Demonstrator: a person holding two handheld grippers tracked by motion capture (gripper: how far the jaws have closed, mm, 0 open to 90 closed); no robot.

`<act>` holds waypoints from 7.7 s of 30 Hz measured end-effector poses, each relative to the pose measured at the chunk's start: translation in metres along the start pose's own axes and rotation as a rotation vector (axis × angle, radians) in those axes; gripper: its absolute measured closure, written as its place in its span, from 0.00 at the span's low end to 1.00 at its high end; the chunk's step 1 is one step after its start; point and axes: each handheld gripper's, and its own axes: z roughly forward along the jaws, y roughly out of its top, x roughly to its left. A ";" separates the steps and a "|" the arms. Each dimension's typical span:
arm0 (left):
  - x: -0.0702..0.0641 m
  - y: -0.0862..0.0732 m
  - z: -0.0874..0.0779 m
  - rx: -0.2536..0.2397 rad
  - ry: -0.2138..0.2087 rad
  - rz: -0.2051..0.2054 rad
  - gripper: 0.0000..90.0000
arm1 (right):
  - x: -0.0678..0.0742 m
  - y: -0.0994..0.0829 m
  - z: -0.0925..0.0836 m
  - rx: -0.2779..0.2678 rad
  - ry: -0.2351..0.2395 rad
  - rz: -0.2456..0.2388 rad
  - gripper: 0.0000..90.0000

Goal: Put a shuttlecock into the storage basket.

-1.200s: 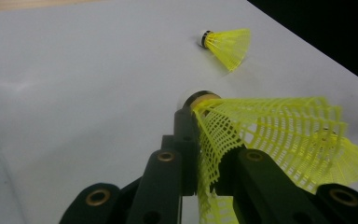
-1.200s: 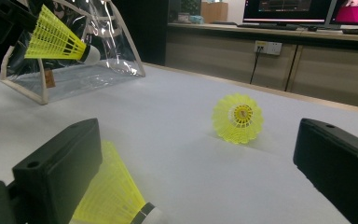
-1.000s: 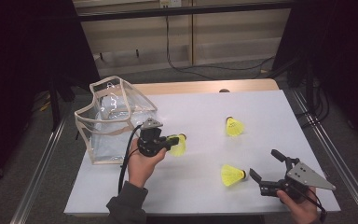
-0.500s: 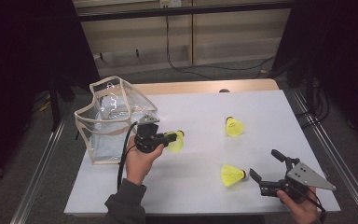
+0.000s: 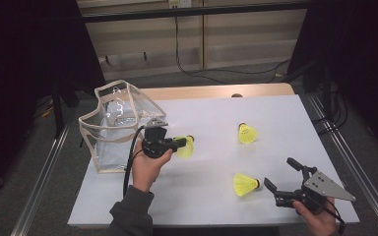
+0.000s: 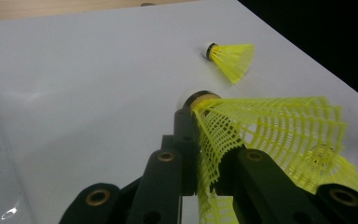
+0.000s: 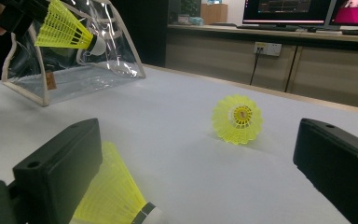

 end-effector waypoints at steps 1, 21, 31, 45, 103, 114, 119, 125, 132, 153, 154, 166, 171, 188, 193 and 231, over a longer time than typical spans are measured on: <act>0.000 0.001 -0.001 0.008 0.002 0.002 0.93 | 0.000 0.000 0.000 0.001 0.000 0.000 0.01; -0.001 0.042 -0.028 0.007 0.018 0.025 0.93 | 0.000 0.000 0.000 0.001 -0.001 0.005 0.01; 0.001 0.056 -0.037 0.000 0.025 0.019 0.93 | 0.000 0.000 0.000 0.001 0.000 0.001 0.01; 0.004 0.074 -0.045 -0.004 0.045 0.024 0.93 | 0.000 0.000 0.000 0.003 -0.001 0.003 0.01; 0.050 0.106 -0.079 -0.049 0.164 -0.043 0.93 | 0.000 0.000 0.000 0.000 -0.002 0.006 0.01; 0.056 0.108 -0.081 -0.051 0.190 -0.053 0.93 | 0.000 0.000 -0.001 0.000 -0.002 0.005 0.01; 0.061 0.108 -0.083 -0.053 0.206 -0.063 0.93 | 0.000 0.000 0.000 0.001 -0.001 0.005 0.01; 0.066 0.109 -0.084 -0.053 0.222 -0.059 0.93 | 0.000 0.000 0.000 0.001 0.000 0.003 0.01; 0.071 0.109 -0.084 -0.055 0.241 -0.062 0.93 | 0.000 0.000 -0.001 0.002 0.001 0.001 0.01; 0.088 0.107 -0.087 -0.054 0.288 -0.093 0.93 | 0.000 0.000 0.000 0.002 0.002 0.002 0.01; 0.089 0.107 -0.086 -0.056 0.291 -0.096 0.93 | 0.000 0.000 0.000 0.003 0.002 0.002 0.01; 0.098 0.105 -0.085 -0.045 0.320 -0.112 0.93 | 0.000 0.000 -0.001 0.001 -0.001 0.006 0.01; 0.104 0.104 -0.087 -0.046 0.334 -0.120 0.93 | 0.000 0.000 -0.001 0.002 0.000 0.006 0.01; 0.115 0.105 -0.101 -0.053 0.361 -0.149 0.93 | -0.001 0.000 0.000 0.001 0.001 0.006 0.01; 0.116 0.106 -0.105 -0.048 0.371 -0.146 0.93 | -0.001 0.000 0.000 0.001 0.002 0.006 0.01; 0.137 0.102 -0.117 -0.039 0.444 -0.177 0.93 | -0.001 -0.001 0.000 0.004 0.001 0.006 0.01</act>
